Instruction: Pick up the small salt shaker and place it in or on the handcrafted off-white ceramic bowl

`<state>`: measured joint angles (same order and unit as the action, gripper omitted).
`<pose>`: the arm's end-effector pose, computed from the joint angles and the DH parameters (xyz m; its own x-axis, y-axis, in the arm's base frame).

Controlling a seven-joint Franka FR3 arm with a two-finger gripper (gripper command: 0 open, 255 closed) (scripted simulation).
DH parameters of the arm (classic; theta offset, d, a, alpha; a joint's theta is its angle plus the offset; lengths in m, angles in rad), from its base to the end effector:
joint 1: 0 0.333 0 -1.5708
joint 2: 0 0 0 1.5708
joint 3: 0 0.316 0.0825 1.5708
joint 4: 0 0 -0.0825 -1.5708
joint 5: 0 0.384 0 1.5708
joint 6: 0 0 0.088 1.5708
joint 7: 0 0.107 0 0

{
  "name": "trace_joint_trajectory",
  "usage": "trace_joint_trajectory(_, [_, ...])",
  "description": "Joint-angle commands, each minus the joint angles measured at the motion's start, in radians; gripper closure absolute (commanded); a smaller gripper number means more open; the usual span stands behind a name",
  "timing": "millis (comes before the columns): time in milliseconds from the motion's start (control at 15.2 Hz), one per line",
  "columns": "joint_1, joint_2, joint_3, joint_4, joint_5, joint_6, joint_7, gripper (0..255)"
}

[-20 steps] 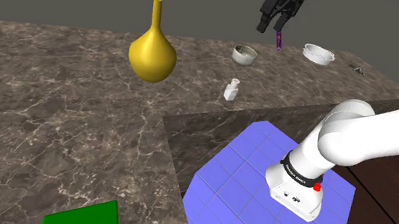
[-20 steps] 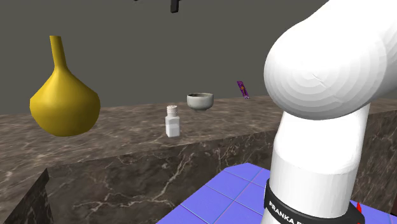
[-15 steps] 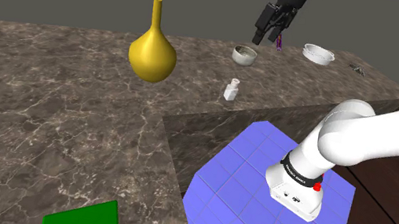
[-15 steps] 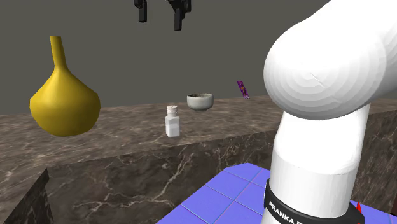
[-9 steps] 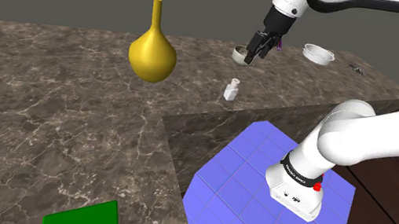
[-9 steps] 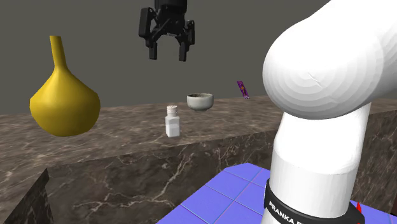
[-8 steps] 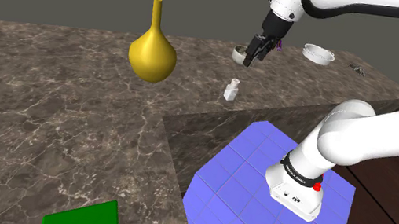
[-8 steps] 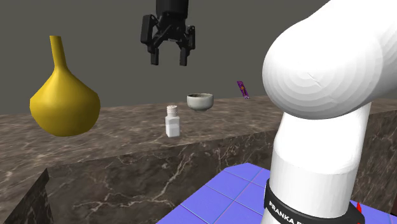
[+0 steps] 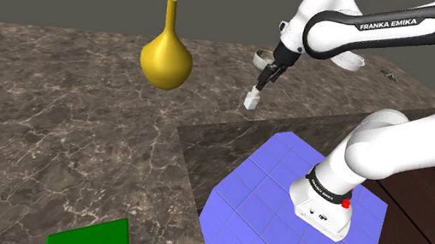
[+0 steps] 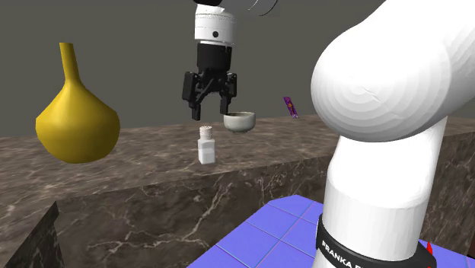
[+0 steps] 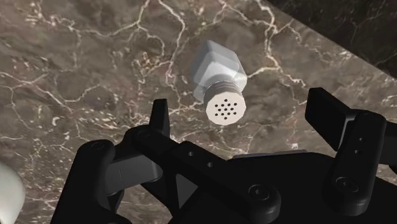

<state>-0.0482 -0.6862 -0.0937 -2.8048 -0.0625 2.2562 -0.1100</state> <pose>0.3332 -0.0465 0.4054 0.9905 0.0219 0.1359 0.0209 -0.9997 0.0090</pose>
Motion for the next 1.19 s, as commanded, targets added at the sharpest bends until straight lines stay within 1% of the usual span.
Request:
trace_joint_trajectory(0, [-0.002, 0.026, -0.005, -0.017, -0.005, 0.048, -0.007, 0])
trace_joint_trajectory(330, [-0.001, 0.089, -0.010, -0.048, -0.007, 0.142, -0.007, 0])
trace_joint_trajectory(396, [0.000, 0.111, -0.012, -0.057, -0.007, 0.173, -0.007, 0])
trace_joint_trajectory(924, [0.000, 0.111, -0.012, -0.056, -0.007, 0.172, -0.007, 0])
trace_joint_trajectory(990, [0.000, 0.111, -0.012, -0.056, -0.007, 0.172, -0.007, 255])
trace_joint_trajectory(1122, [0.000, 0.111, -0.012, -0.056, -0.007, 0.172, -0.007, 255])
